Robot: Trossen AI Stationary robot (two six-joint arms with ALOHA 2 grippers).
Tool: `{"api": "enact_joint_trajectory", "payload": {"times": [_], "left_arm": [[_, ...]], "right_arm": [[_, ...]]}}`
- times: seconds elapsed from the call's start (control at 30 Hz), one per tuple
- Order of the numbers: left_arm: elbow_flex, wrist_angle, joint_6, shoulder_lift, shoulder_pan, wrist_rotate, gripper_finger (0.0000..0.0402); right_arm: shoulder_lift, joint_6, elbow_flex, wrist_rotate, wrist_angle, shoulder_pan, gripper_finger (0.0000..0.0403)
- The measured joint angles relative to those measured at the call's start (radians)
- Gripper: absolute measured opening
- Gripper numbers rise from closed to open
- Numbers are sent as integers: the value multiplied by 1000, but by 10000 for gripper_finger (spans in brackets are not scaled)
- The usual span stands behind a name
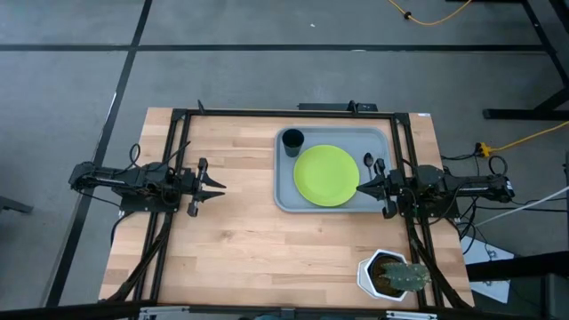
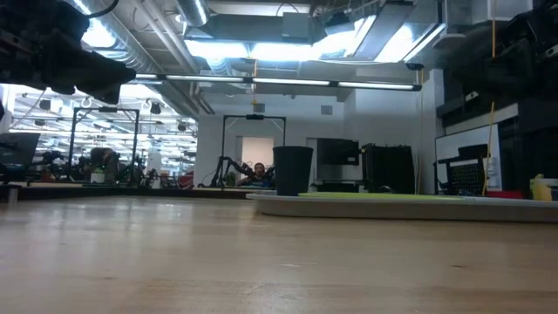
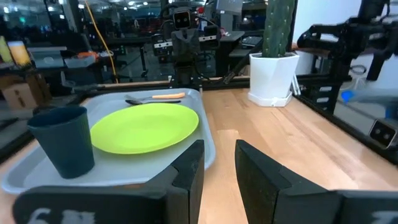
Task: Pick and place plate/cup/fork/spoon on tray
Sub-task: Return to Home Position
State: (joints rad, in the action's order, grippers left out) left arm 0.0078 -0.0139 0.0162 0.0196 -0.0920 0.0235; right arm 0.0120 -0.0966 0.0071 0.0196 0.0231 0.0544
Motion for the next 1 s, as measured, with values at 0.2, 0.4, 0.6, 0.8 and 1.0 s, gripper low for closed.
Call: {"api": "enact_joint_trajectory", "payload": {"times": [0.2,0.4,0.6,0.8,1.0], "left_arm": [[0,0,43,-1,0,3,83],[0,1,43,0,0,3,83],[0,1,44,0,0,4,83],[0,1,45,0,0,4,83],[0,2,45,0,0,4,83]], "right_arm": [[0,0,0,0,0,0,11],[0,0,0,0,0,0,11],[0,0,0,0,0,0,11],[0,0,0,0,0,0,11],[0,0,0,0,0,0,11]]}}
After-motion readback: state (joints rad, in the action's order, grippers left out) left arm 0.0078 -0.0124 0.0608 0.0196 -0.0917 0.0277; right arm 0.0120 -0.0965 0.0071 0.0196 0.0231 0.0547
